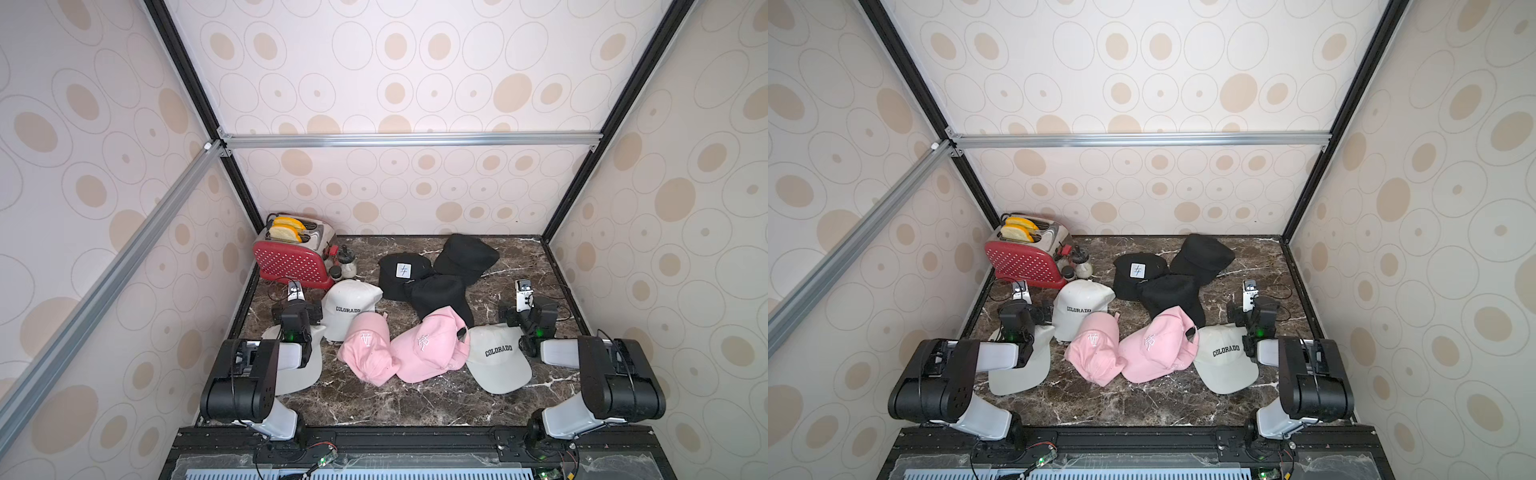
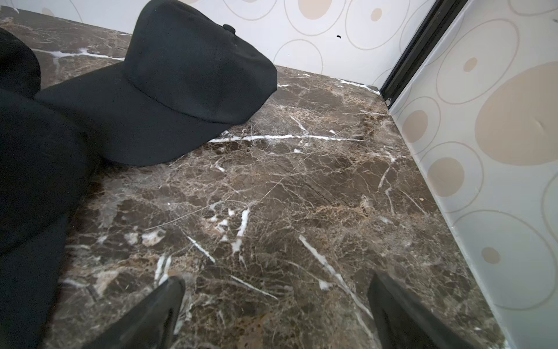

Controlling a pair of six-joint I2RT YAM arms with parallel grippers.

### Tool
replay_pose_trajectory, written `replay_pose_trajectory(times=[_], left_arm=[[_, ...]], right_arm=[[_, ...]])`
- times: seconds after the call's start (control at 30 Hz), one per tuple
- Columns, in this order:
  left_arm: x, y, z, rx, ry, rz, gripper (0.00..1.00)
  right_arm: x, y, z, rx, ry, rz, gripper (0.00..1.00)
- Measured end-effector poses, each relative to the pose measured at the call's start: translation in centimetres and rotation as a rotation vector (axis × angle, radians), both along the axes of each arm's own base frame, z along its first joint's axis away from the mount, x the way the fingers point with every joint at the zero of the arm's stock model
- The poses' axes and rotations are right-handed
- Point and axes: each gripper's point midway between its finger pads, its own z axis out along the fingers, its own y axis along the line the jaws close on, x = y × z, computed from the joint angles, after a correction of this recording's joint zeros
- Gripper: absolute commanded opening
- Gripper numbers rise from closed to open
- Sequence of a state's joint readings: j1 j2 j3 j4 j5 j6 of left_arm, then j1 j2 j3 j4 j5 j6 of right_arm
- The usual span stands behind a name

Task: Stack the baseball caps by color
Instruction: Adjust the baseball cap at the center of the board.

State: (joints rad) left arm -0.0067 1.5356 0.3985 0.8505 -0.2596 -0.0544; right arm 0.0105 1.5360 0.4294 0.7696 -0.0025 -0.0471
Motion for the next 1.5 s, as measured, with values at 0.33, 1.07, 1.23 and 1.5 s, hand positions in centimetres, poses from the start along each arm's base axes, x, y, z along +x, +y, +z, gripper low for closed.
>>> replay_pose_trajectory(times=[0.33,1.07,1.23,1.5], left_arm=[[0.0,0.0,0.0,0.000,0.000,0.000,0.99],[0.0,-0.1,0.0,-0.003,0.000,-0.008,0.99],[-0.1,-0.7,0.0,-0.003,0.019,-0.042,0.99],[-1.1,0.2,9.6,-0.049,-0.134,0.092,0.99]], right_arm=[[0.0,0.0,0.0,0.000,0.000,0.000,1.00],[0.0,0.0,0.0,0.000,0.000,-0.001,1.00],[-0.8,-2.2,0.8,-0.015,0.022,-0.134,1.00],[-2.0,-4.0,13.0,0.190,-0.174,-0.314,1.00]])
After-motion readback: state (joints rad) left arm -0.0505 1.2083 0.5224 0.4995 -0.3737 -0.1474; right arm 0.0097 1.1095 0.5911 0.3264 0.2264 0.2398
